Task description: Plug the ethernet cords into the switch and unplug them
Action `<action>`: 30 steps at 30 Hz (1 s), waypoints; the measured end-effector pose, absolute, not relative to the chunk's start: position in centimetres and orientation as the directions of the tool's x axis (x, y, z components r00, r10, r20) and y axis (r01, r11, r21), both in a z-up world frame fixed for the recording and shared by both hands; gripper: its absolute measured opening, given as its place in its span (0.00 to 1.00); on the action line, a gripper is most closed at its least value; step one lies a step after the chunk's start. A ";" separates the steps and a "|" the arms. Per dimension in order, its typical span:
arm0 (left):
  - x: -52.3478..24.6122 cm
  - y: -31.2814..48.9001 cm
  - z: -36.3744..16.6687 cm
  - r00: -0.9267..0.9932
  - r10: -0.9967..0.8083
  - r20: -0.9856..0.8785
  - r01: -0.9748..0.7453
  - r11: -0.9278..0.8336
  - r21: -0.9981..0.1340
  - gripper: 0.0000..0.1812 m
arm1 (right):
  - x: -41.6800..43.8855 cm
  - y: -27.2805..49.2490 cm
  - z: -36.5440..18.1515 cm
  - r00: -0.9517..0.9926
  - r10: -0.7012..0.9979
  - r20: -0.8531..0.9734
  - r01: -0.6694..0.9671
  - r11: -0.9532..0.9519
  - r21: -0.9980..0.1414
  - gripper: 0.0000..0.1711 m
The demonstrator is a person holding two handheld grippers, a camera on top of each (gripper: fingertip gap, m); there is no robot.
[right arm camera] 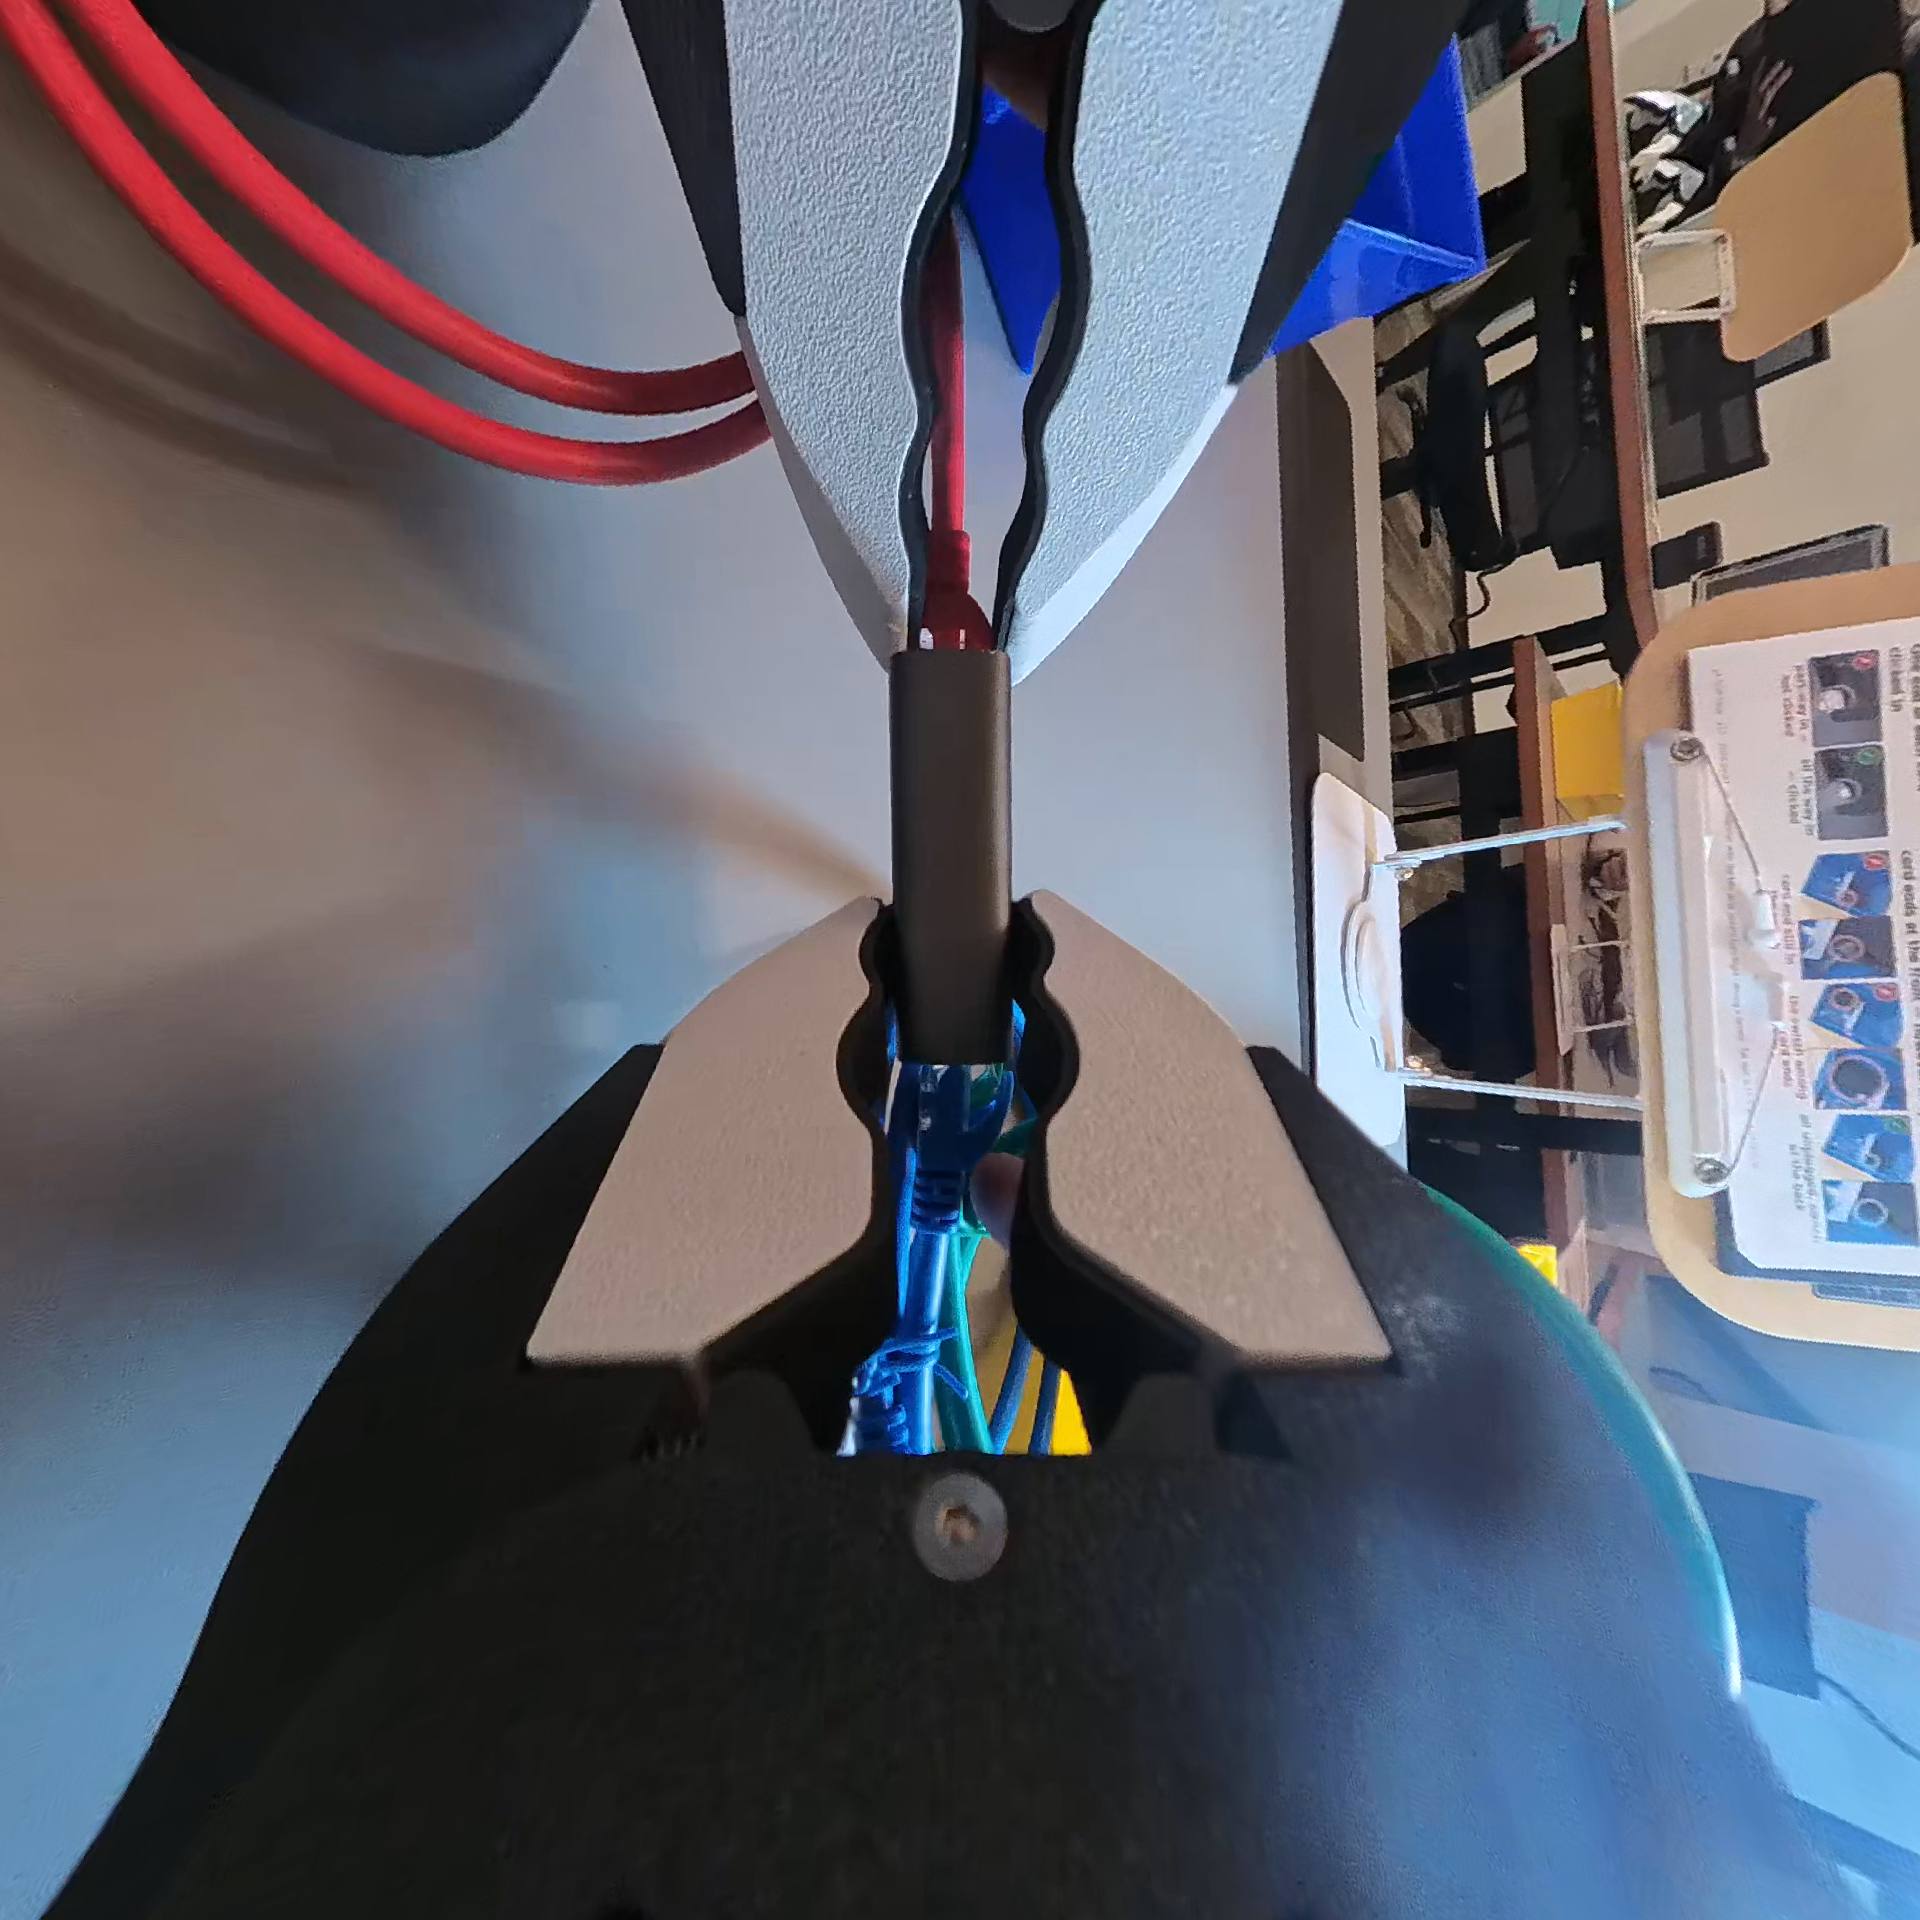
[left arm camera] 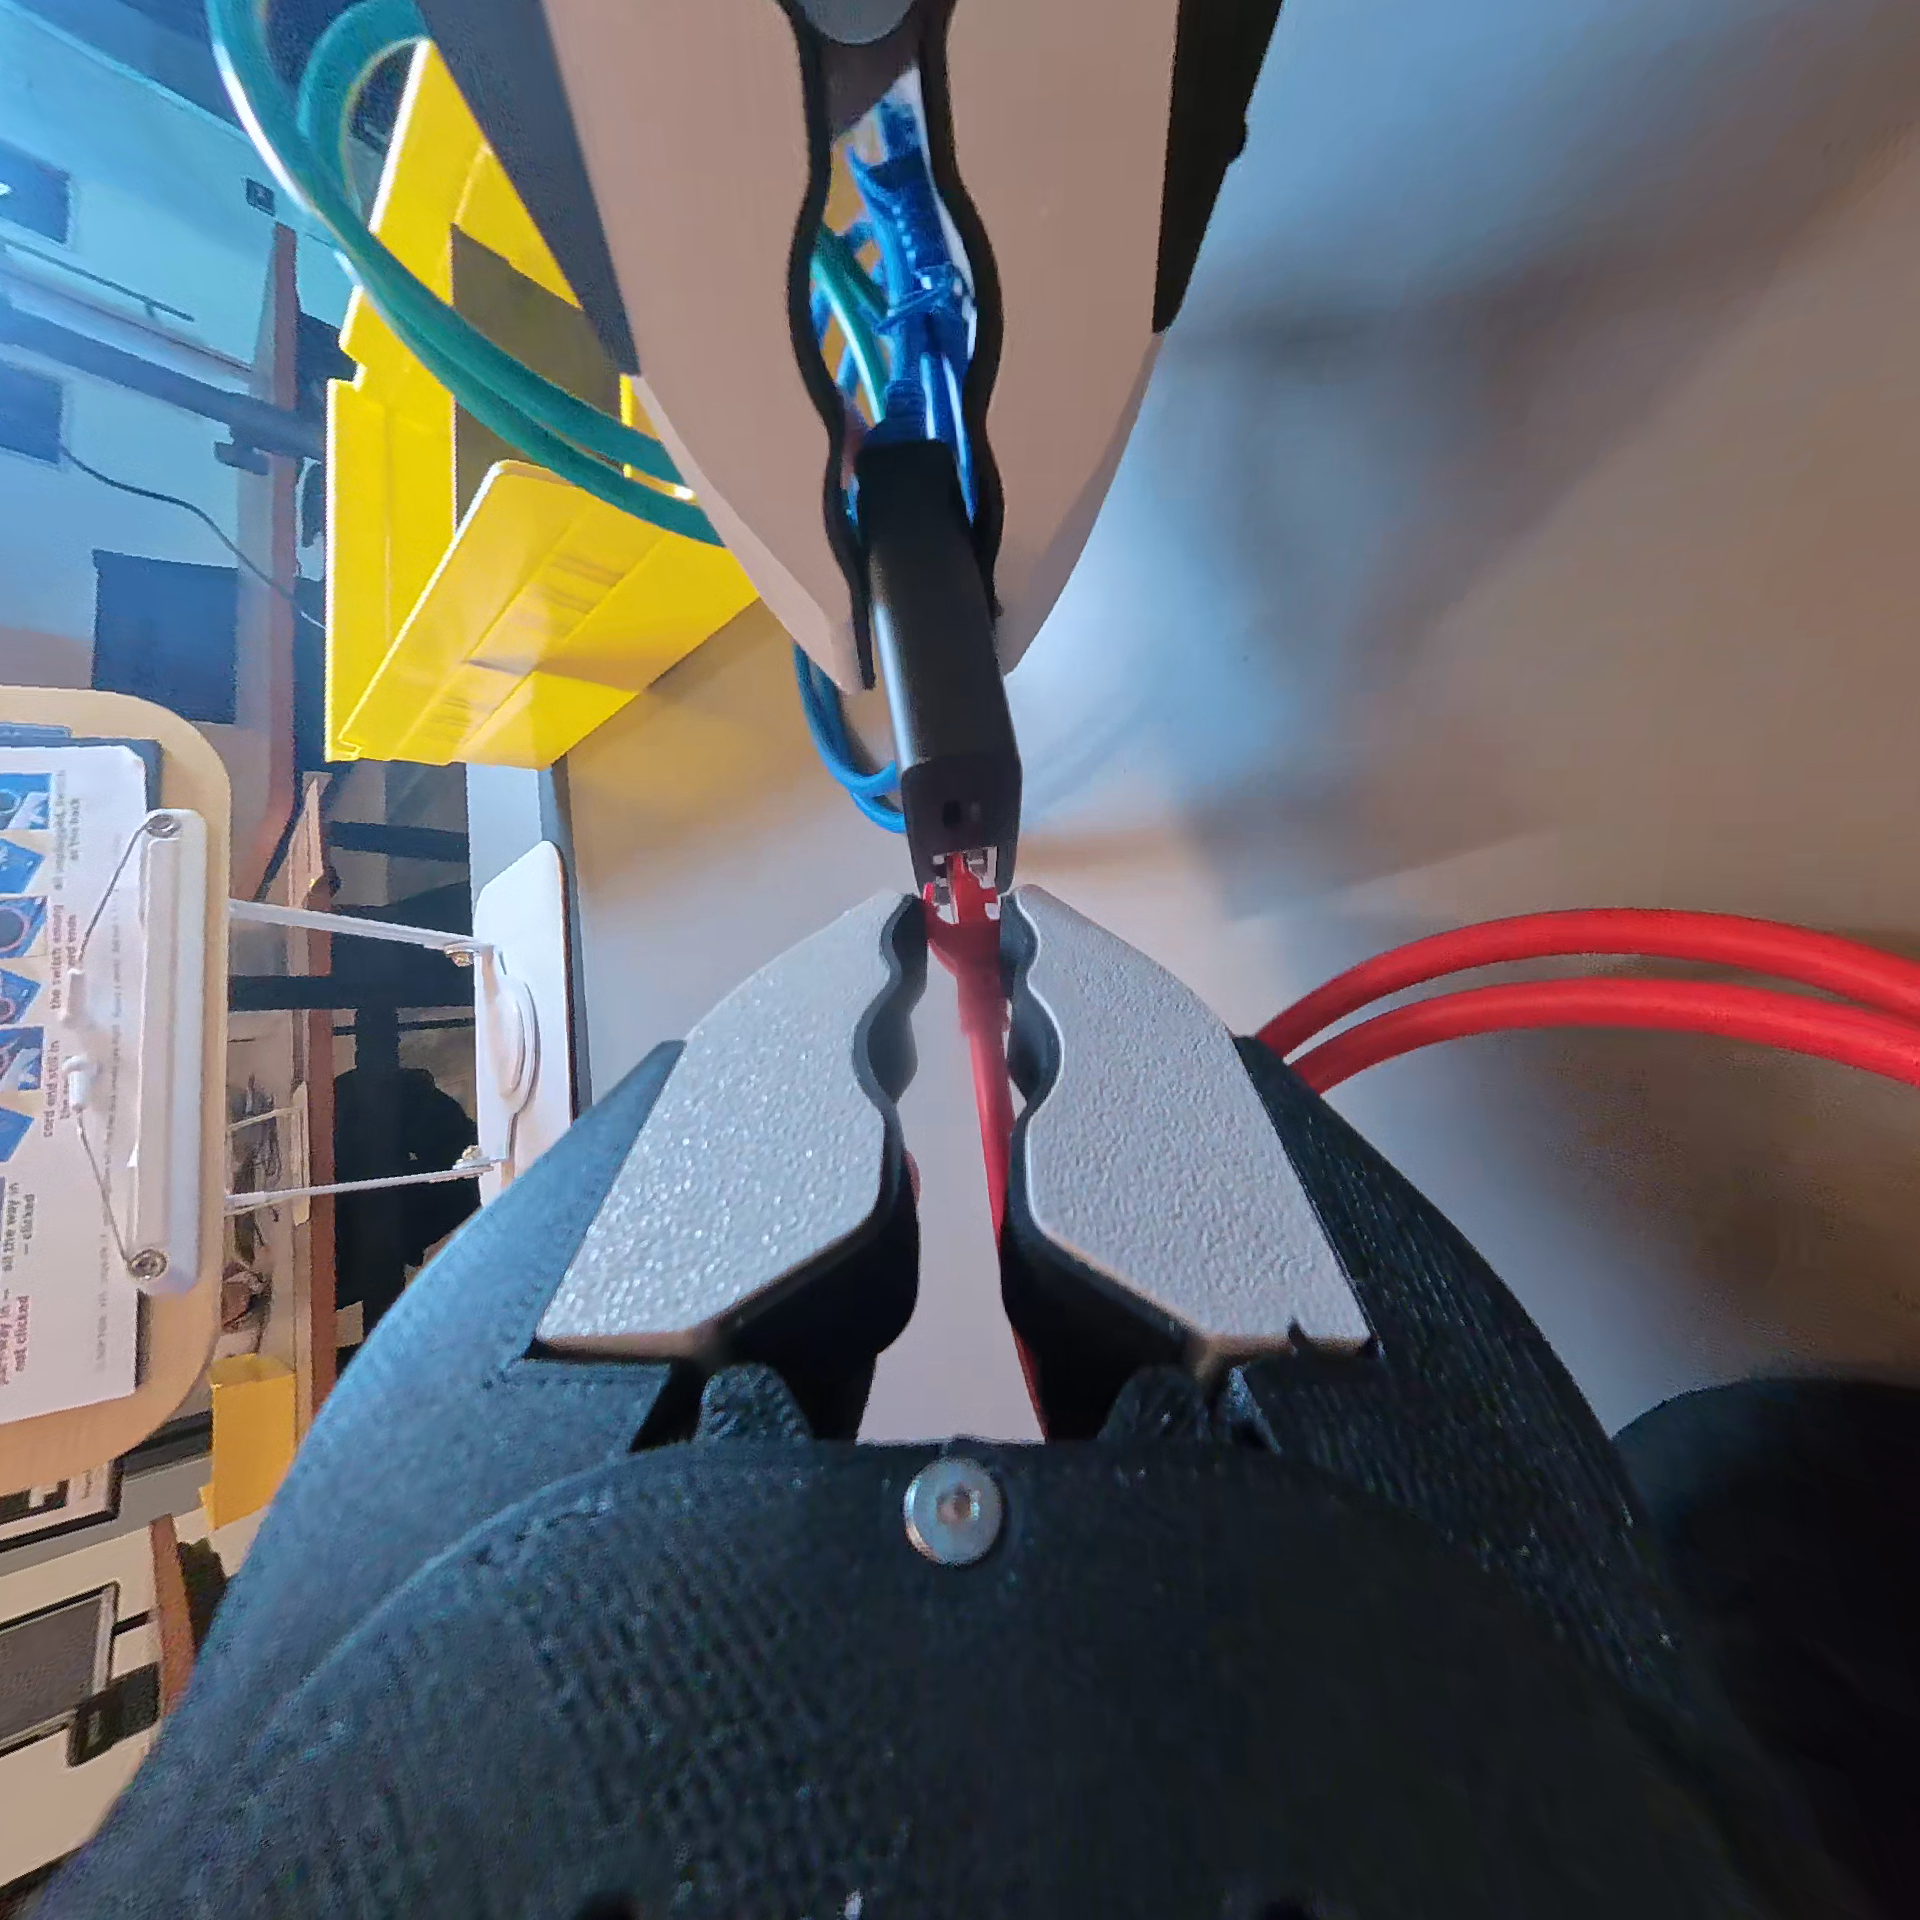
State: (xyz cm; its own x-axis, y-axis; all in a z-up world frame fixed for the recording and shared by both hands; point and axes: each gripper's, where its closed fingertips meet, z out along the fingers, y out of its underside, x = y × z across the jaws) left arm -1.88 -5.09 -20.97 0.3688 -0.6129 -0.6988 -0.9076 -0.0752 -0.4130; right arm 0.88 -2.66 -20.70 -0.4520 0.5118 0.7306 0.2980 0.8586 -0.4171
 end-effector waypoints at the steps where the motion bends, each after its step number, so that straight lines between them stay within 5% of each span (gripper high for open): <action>1: -1.8 -5.1 -21.1 0.356 -0.620 -0.700 -0.914 -0.074 -0.399 0.08 | 0.9 -2.7 -20.8 -0.457 0.499 0.736 0.293 0.866 -0.405 0.12; 8: -1.4 -5.4 -23.4 0.200 -0.736 -0.647 -0.968 -0.046 -0.246 0.07 | 1.0 -2.3 -23.0 -0.526 0.413 0.744 0.291 0.909 -0.299 0.12; 13: -0.9 -6.3 -23.5 0.141 -0.789 -0.598 -0.969 0.013 -0.246 0.08 | 1.0 -2.6 -23.6 -0.557 0.368 0.745 0.246 0.929 -0.275 0.12; 23: 0.8 -8.5 -21.8 0.294 -0.818 -0.494 -0.843 0.021 -0.537 0.08 | 2.3 -4.9 -22.7 -0.628 0.431 0.648 0.168 0.888 -0.427 0.12; 30: 0.6 -9.1 -21.3 0.311 -0.820 -0.480 -0.825 0.018 -0.565 0.08 | 2.4 -5.6 -22.3 -0.642 0.465 0.609 0.169 0.862 -0.478 0.12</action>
State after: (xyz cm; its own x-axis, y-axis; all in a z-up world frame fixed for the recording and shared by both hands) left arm 0.63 -9.07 -21.34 0.3107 -0.8201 -0.4805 -0.8251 0.0183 -0.5647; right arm 2.36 -5.65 -22.33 -0.6424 0.4646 0.6095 0.1694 0.8617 -0.4783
